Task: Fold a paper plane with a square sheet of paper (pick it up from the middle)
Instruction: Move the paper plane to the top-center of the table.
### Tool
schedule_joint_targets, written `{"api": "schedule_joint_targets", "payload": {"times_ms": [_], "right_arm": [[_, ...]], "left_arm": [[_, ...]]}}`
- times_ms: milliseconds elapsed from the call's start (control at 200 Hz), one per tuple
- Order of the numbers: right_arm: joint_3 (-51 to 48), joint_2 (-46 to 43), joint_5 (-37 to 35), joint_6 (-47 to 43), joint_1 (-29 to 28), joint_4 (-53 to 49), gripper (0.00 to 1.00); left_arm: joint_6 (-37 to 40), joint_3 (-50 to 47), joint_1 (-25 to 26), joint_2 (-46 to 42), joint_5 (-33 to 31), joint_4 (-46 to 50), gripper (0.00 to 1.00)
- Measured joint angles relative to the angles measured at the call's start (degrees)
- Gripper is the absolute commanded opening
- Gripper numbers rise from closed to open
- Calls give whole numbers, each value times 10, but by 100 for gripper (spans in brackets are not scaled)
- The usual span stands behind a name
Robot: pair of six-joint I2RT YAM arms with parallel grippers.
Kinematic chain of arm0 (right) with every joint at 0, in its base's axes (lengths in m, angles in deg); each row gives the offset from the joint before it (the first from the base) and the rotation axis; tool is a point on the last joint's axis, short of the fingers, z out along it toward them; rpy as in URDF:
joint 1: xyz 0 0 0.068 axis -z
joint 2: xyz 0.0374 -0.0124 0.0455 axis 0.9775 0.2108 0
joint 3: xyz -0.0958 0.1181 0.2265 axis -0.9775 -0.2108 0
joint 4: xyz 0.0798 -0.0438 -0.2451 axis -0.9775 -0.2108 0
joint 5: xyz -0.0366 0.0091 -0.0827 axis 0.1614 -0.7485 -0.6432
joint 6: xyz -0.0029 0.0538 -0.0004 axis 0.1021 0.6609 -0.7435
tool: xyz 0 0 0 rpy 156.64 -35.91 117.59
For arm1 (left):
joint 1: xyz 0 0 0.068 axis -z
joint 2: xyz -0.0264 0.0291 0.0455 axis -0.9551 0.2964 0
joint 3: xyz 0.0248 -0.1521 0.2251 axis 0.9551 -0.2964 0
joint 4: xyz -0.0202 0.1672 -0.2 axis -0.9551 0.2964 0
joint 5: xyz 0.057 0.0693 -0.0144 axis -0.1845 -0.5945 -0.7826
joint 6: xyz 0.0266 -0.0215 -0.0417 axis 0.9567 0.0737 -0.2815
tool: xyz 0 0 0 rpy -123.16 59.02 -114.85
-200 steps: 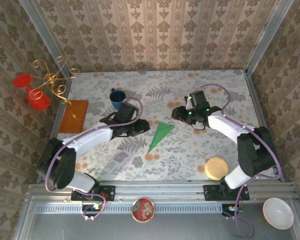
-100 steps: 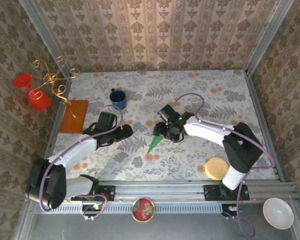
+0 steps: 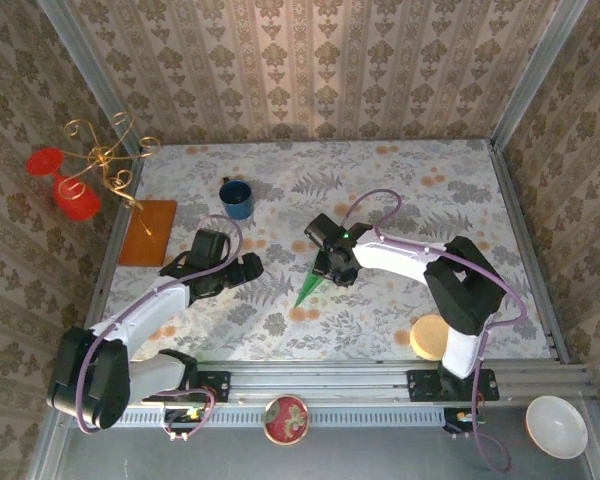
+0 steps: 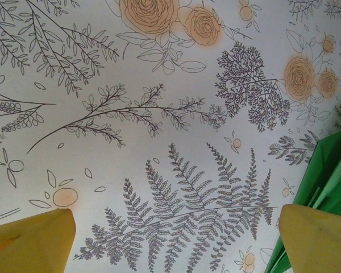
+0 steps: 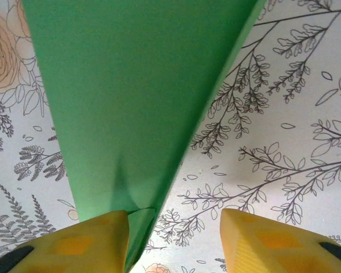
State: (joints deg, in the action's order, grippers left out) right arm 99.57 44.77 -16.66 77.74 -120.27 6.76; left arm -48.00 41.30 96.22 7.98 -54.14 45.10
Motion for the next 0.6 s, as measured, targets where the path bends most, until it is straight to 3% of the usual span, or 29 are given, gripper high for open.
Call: {"api": "schedule_joint_targets", "payload": {"times_ms": [375,600], "right_arm": [[-11,-15,-8,21,-1,4,3],[-12,-43,5,-64,3,54,0]], "left_arm": [[0,0,-2,22,2,-2,94],[-12,-3,-37,2,15,-6,93]]}}
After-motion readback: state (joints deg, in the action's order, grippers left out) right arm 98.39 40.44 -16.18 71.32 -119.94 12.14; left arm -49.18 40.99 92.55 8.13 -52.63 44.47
